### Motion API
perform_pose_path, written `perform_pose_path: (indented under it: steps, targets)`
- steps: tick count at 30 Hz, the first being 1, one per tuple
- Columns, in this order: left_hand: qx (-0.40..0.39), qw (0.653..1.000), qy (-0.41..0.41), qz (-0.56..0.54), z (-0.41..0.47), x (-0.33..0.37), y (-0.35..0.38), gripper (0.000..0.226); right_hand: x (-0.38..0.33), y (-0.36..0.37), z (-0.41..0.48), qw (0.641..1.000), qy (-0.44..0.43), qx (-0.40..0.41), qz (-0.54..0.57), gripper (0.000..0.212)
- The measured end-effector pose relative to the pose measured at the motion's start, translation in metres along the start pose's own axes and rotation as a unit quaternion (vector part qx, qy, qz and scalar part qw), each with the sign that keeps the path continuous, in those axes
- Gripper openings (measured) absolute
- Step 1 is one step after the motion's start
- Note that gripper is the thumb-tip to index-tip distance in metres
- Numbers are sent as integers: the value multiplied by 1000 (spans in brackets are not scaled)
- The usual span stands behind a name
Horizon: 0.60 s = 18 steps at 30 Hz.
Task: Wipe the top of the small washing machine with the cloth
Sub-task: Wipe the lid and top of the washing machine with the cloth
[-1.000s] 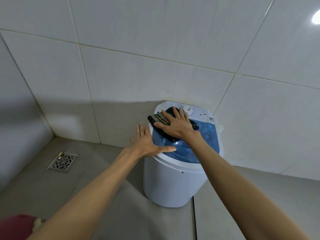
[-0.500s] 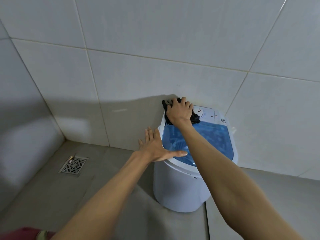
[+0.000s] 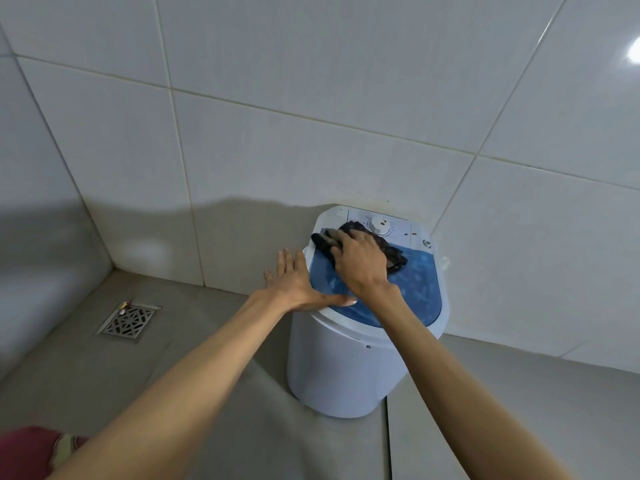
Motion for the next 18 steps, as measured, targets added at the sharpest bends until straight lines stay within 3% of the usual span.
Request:
perform_pose_path:
  steps: [2,5,11,15,18]
  targets:
    - [0,1000,3,-1,1,0,0,156,-3,7,3,996,-54,-56,31,47]
    - [-2,1000,9,-4,0,1,-1,154,-2,14,15,993,-61,-96,35,52]
    - [-23,1000,6,-8,-2,0,0,155,-13,19,61,991,40,-107,-64,75]
    - [-28,999,10,-10,-5,0,-2,154,-22,20,64,986,105,-91,-95,79]
    - [-37,999,11,-16,-5,-1,-4,152,-18,13,45,988,100,-70,-93,75]
Point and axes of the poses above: each hand's wrist, its own z-axis towards the middle knuckle, its own y-axis out of the palm, x = y × z, the point moved 4 cm from there along z, towards the middle knuckle, and after that the axes turned 7 degrees about y, right-handed, at the moved point
